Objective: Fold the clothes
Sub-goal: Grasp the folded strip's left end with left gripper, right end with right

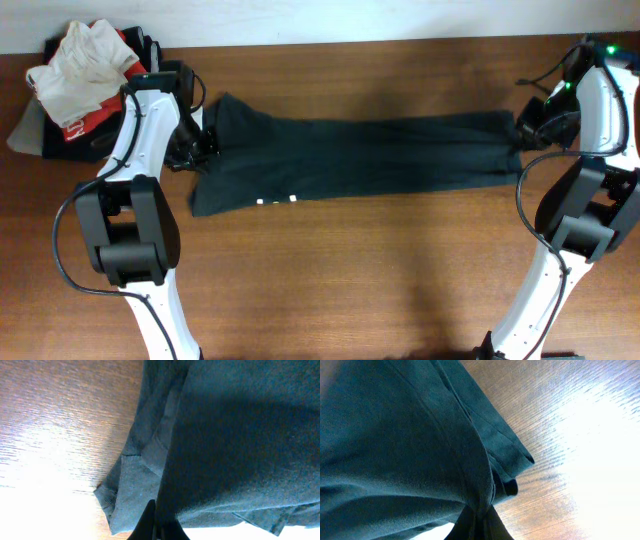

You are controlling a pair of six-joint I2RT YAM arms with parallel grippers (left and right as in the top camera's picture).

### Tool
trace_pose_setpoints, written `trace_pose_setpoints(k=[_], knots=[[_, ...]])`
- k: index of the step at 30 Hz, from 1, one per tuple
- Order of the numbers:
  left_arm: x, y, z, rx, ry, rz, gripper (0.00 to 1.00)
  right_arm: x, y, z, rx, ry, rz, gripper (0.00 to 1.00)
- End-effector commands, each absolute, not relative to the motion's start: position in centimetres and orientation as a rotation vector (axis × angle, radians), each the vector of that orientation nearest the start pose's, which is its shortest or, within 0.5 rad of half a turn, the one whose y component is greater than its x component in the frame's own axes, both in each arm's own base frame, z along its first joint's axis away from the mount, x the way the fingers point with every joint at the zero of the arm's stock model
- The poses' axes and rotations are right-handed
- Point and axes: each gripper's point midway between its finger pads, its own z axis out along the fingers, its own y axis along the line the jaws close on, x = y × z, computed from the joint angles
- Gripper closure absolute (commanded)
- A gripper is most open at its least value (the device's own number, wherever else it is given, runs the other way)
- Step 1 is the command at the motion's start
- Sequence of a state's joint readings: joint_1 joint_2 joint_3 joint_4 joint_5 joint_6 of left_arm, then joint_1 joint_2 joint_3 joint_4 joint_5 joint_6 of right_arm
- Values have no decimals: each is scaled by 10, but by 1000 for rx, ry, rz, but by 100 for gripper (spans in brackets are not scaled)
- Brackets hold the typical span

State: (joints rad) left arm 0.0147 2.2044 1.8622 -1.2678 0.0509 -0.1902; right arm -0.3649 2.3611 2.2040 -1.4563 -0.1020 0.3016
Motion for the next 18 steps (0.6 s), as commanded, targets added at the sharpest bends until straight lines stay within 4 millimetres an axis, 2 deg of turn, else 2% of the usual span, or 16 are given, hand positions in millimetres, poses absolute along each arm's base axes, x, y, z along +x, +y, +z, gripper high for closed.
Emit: trace_pose_setpoints(k=[1, 6, 10, 13, 14, 15, 16, 17, 18], knots=[[403, 3, 47, -339, 3216, -47, 99, 414, -149, 66, 1043, 3034, 91, 96], [388, 3, 39, -346, 3268, -39, 99, 411, -155, 65, 1052, 3035, 44, 96], [379, 13, 38, -341, 3298, 64, 99, 409, -164, 65, 1051, 3033, -18, 96], [378, 13, 38, -341, 3301, 69, 95, 408, -163, 65, 1053, 3037, -16, 89], [378, 13, 38, -340, 3302, 69, 94, 407, -163, 65, 1054, 3041, -15, 82], [378, 13, 38, -340, 3303, 69, 89, 406, -163, 65, 1055, 3044, -15, 74], [378, 13, 38, -340, 3303, 69, 85, 406, -163, 65, 1055, 3044, -16, 71], [378, 13, 38, -341, 3304, 69, 81, 406, -163, 65, 1055, 3044, -16, 63], [377, 13, 39, -341, 3307, 70, 76, 406, -165, 66, 1062, 3040, -15, 45]])
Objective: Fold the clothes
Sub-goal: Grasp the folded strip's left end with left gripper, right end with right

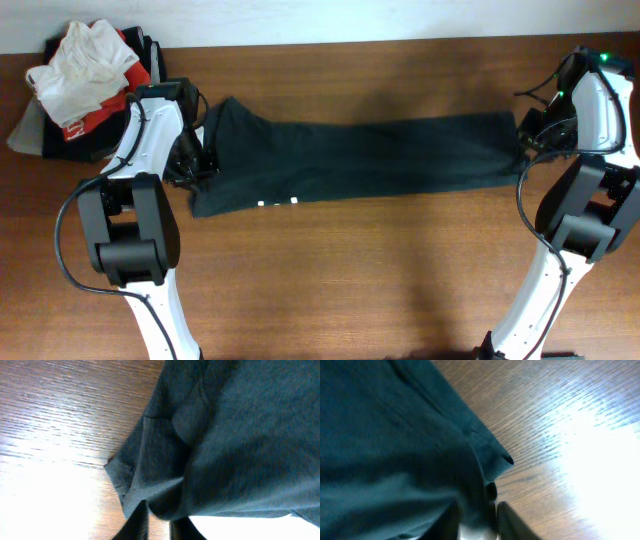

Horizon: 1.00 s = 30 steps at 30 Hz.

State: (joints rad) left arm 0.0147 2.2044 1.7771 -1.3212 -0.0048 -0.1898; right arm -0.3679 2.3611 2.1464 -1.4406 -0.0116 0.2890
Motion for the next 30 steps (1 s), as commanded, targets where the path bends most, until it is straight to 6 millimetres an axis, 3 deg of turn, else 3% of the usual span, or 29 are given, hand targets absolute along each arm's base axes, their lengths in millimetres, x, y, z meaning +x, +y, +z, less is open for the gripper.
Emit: trace_pose_setpoints(k=[1, 2, 7, 12, 13, 14, 15, 17, 21, 25, 30], knots=[[376, 13, 41, -341, 3312, 71, 67, 404, -167, 68, 1071, 3039, -14, 19], [376, 14, 44, -341, 3314, 80, 54, 402, -170, 71, 1086, 3034, -13, 1], [395, 19, 77, -357, 3243, 111, 51, 403, -185, 104, 1129, 2969, 25, 1], [430, 17, 121, -414, 3080, 82, 51, 424, -159, 140, 864, 2944, 298, 4], [435, 14, 126, -405, 3059, 68, 53, 427, -152, 141, 818, 2946, 332, 15], [441, 7, 128, -387, 3039, 29, 67, 428, -147, 140, 789, 2955, 346, 42], [444, -1, 129, -361, 3032, -13, 77, 429, -142, 137, 779, 2966, 350, 56], [448, -26, 122, -257, 3039, -136, 89, 431, -131, 127, 748, 2995, 356, 75], [443, -64, 94, -127, 3082, -193, 92, 441, -105, 97, 666, 3037, 362, 91], [437, -82, 62, -71, 3099, -207, 99, 440, -87, 68, 615, 3082, 359, 93], [427, -77, 29, -89, 3129, -210, 99, 435, -83, 36, 613, 3103, 363, 93]])
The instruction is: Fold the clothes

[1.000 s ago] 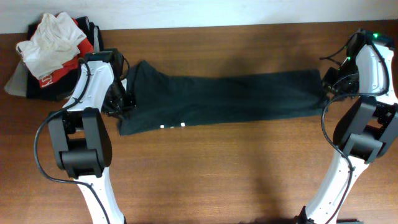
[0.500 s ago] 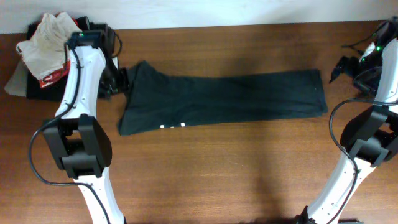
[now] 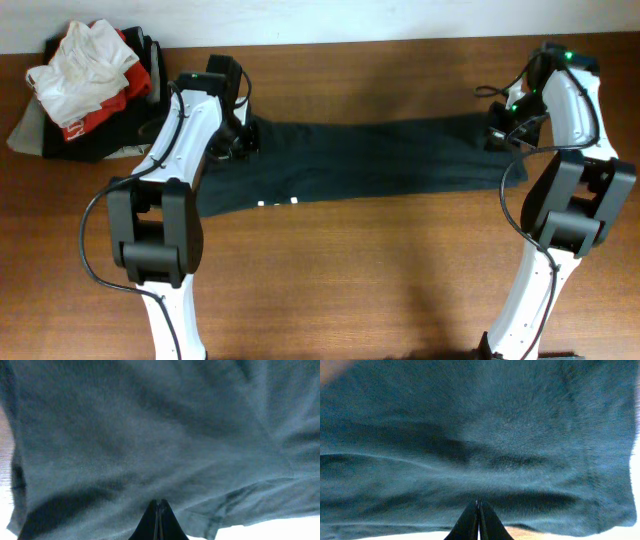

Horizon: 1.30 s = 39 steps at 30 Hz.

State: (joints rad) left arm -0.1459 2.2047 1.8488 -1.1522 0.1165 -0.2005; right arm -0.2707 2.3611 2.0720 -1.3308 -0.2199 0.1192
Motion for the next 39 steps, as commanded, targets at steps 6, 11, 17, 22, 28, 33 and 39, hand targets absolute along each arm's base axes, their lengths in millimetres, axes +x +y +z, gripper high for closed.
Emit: trace_pose_setpoints(k=[6, 11, 17, 22, 28, 33, 39], knots=[[418, -47, -19, -207, 3187, -200, 99, 414, -96, 2, 634, 3168, 203, 96], [412, -16, -33, -332, 3223, -196, 99, 409, -105, -2, 723, 3168, 111, 96], [373, 44, -29, -579, 3329, 62, 99, 401, -116, -2, 809, 3175, -14, 96], [362, 72, -26, -741, 3320, 128, 99, 390, -112, -1, 893, 3198, -15, 96], [357, 91, -11, -841, 3285, 127, 100, 383, -111, 10, 1001, 3187, -30, 96], [371, 99, 39, -852, 3131, 133, 99, 386, -112, 44, 1004, 3112, -29, 96], [380, 95, 113, -808, 2934, 61, 87, 407, -129, 105, 816, 2924, -19, 38]])
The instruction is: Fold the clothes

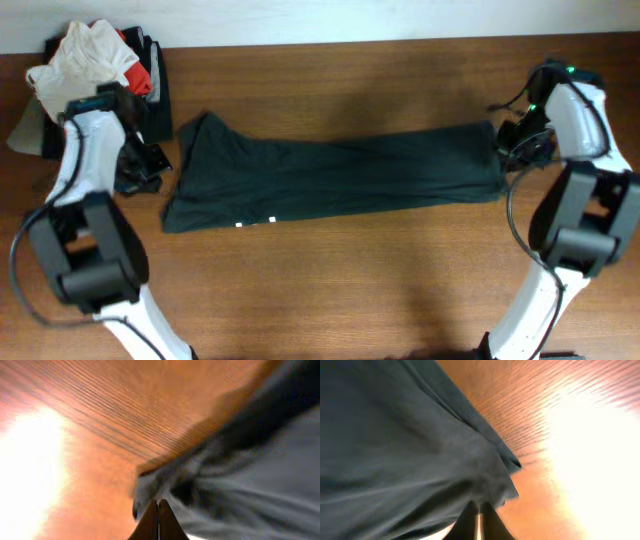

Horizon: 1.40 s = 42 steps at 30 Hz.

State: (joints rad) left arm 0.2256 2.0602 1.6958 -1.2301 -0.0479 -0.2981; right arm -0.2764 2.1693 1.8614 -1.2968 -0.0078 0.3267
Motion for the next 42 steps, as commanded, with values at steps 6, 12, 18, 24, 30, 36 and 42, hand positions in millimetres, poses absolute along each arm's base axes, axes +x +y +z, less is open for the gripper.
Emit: trace_pose_setpoints(k=[6, 12, 18, 24, 30, 36, 42], knots=[[389, 66, 116, -779, 2930, -170, 19, 424, -140, 93, 632, 2899, 208, 1], [393, 46, 110, -713, 2963, -187, 1, 426, -122, 52, 373, 2925, 564, 1], [398, 29, 106, -638, 2977, -180, 1, 423, -100, 18, 228, 2934, 793, 1], [402, 27, 107, -626, 2965, -182, 1, 415, -90, 6, 245, 2961, 866, 1], [404, 27, 107, -624, 2955, -183, 1, 407, -62, -7, 269, 3018, 906, 50], [405, 27, 107, -623, 2953, -188, 1, 416, -55, -10, 486, 3017, 889, 75], [404, 25, 107, -622, 2957, -194, 1, 417, -55, -10, 481, 3014, 885, 96]])
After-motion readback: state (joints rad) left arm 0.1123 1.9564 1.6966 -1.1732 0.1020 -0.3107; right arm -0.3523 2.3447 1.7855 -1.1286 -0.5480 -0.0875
